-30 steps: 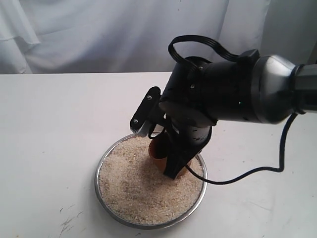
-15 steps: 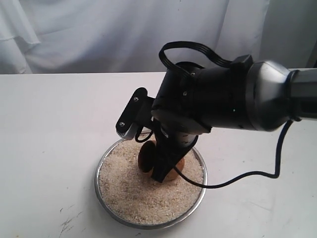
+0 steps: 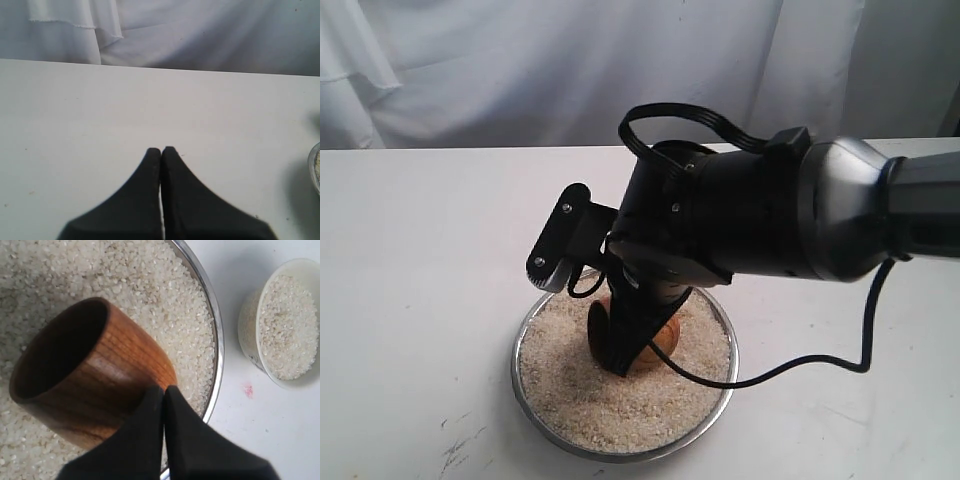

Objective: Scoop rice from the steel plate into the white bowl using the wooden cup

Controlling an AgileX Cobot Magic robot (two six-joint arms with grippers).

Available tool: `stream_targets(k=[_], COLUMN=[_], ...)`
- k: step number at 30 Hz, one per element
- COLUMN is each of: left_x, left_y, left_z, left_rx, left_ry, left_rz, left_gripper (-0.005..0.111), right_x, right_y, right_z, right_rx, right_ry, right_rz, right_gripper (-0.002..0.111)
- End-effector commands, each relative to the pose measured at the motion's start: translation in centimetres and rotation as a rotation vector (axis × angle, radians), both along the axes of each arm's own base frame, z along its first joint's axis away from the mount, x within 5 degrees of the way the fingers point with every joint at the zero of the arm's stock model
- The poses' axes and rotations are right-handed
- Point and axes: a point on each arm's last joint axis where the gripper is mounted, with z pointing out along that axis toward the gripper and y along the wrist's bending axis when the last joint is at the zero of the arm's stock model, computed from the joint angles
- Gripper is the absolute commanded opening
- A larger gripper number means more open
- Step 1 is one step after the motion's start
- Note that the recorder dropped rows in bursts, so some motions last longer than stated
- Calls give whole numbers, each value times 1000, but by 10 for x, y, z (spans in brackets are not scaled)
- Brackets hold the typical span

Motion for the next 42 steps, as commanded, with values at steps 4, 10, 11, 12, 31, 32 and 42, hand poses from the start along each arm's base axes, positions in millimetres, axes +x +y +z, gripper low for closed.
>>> stream_targets(k=[4, 10, 11, 12, 31, 32, 42], left_x=[0, 0, 0, 0, 0, 0, 0], left_y=[0, 0, 0, 0, 0, 0, 0], left_z=[0, 0, 0, 0, 0, 0, 0], left_rx=[1, 1, 1, 1, 1, 1, 1], left_ry=[-13, -13, -13, -13, -13, -13, -13], left_rz=[-2, -2, -2, -2, -2, -2, -2], left_gripper=[0, 0, 0, 0, 0, 0, 0], right_x=[-2, -2, -2, -3, 12, 12, 8], right_y=[3, 1, 1, 0, -93, -98, -111], right_z=[-6, -1, 2, 5, 32, 33, 38], right_rx=[9, 3, 6, 15, 9, 58, 273], right_ry=[19, -1, -4, -9, -26, -39, -58], right_rz=[11, 17, 16, 16, 202, 206, 101], right_gripper=[0, 0, 0, 0, 0, 0, 0])
